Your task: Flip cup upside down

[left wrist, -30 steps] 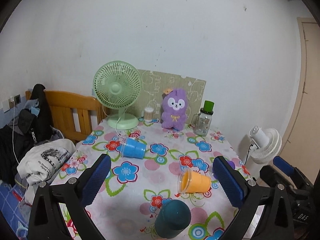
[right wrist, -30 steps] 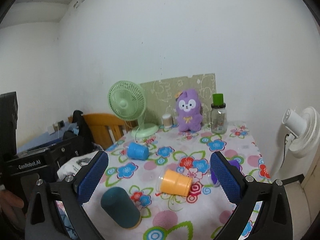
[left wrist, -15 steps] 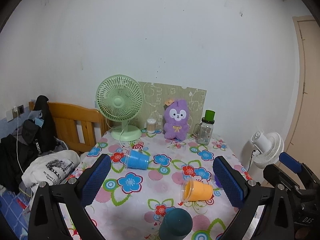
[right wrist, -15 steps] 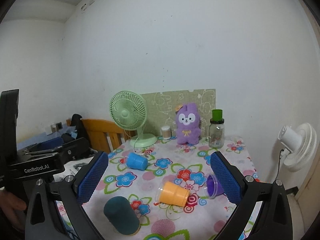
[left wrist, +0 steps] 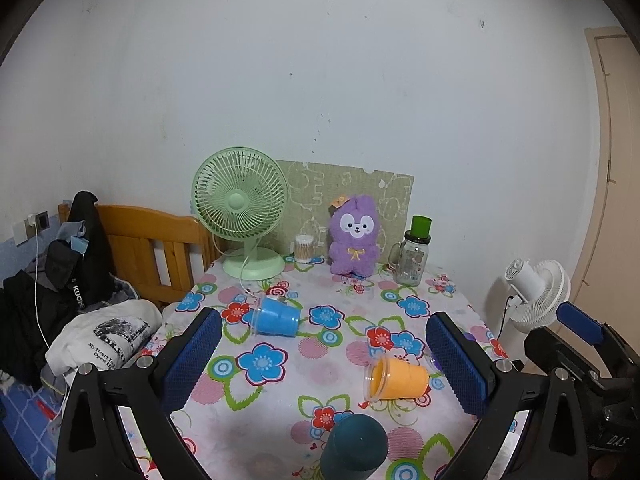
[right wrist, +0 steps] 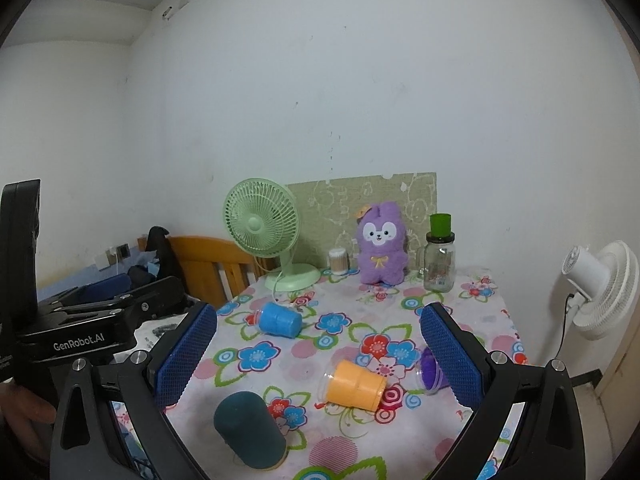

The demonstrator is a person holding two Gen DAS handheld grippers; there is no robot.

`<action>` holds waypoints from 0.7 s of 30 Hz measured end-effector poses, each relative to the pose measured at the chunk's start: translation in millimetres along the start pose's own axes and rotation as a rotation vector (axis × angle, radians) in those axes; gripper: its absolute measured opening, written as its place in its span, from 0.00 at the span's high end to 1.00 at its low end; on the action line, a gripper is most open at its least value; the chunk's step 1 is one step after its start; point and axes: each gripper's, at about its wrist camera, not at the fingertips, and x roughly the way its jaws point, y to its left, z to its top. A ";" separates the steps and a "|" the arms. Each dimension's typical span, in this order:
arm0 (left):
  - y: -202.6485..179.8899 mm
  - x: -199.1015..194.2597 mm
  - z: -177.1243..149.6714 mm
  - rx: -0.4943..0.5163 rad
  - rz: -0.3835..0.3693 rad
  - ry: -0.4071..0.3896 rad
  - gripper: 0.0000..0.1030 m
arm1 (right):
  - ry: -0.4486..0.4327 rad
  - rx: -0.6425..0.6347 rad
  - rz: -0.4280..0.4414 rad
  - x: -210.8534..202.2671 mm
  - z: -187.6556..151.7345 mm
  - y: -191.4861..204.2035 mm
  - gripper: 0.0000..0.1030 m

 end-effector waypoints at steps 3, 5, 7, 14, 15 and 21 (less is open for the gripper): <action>-0.7 2.8 -1.4 0.001 0.000 0.012 0.00 | 0.007 0.001 0.001 2.8 -0.6 0.2 0.00; -0.7 4.1 -2.4 0.000 0.004 0.020 0.00 | 0.010 0.001 0.000 4.3 -1.1 0.0 0.00; -0.1 5.7 -3.2 -0.001 0.005 0.030 0.00 | 0.012 0.003 -0.001 5.5 -1.4 -0.3 0.00; -0.4 10.8 -6.5 0.002 0.013 0.055 0.00 | 0.021 0.010 0.003 8.7 -2.7 0.3 0.00; -0.4 11.0 -6.5 0.001 0.012 0.054 0.00 | 0.021 0.010 0.003 9.0 -2.4 0.1 0.00; -0.1 12.3 -6.1 0.001 0.009 0.055 0.00 | 0.021 0.010 0.006 10.9 -2.7 -0.6 0.00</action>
